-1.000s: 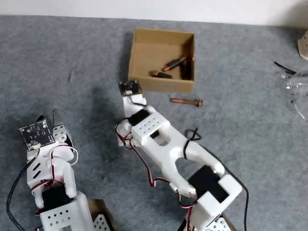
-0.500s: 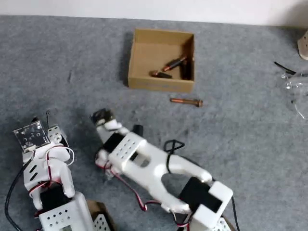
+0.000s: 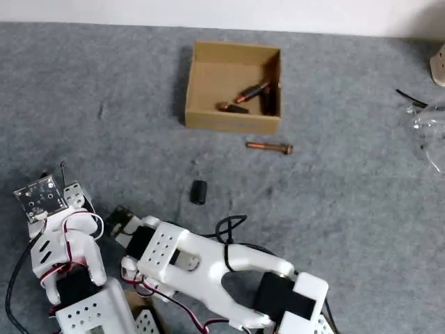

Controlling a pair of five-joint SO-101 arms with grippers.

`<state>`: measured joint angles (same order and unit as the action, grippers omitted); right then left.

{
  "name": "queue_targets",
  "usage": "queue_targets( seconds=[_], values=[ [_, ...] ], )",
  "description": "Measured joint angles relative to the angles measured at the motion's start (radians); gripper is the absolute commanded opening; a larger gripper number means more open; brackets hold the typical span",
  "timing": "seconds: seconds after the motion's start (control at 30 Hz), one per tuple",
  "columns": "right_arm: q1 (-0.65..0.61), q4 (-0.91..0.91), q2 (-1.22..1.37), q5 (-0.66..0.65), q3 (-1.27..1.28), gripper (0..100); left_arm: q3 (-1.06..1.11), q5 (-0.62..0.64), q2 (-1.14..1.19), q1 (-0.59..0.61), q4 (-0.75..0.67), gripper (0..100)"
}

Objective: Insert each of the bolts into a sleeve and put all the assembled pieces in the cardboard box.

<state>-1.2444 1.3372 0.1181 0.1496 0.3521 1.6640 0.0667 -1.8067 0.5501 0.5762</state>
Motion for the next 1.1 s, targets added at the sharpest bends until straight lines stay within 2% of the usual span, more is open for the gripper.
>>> queue_targets(
  seconds=[0.3, 0.43, 0.6, 0.8, 0.93, 1.1],
  values=[
    [0.16, -0.08, 0.0, -0.005, -0.034, 21.7, 0.0, 0.0, 0.0, 0.003, 0.0, 12],
    [0.155, -0.169, 0.003, -0.005, -0.026, 21.7, -0.026, 0.012, 0.0, 0.069, 0.002, 12],
    [0.155, -0.189, 0.104, -0.005, -0.003, 21.7, -0.135, 0.06, -0.002, 0.175, 0.071, 12],
    [0.155, -0.084, 0.227, -0.008, -0.103, 21.7, -0.19, 0.066, -0.002, 0.315, 0.098, 12],
    [0.157, 0.005, 0.238, -0.008, -0.198, 21.7, -0.19, 0.066, -0.005, 0.325, 0.098, 12],
    [0.155, 0.029, 0.239, -0.008, -0.305, 21.7, -0.193, 0.066, -0.005, 0.325, 0.098, 12]
  ],
)
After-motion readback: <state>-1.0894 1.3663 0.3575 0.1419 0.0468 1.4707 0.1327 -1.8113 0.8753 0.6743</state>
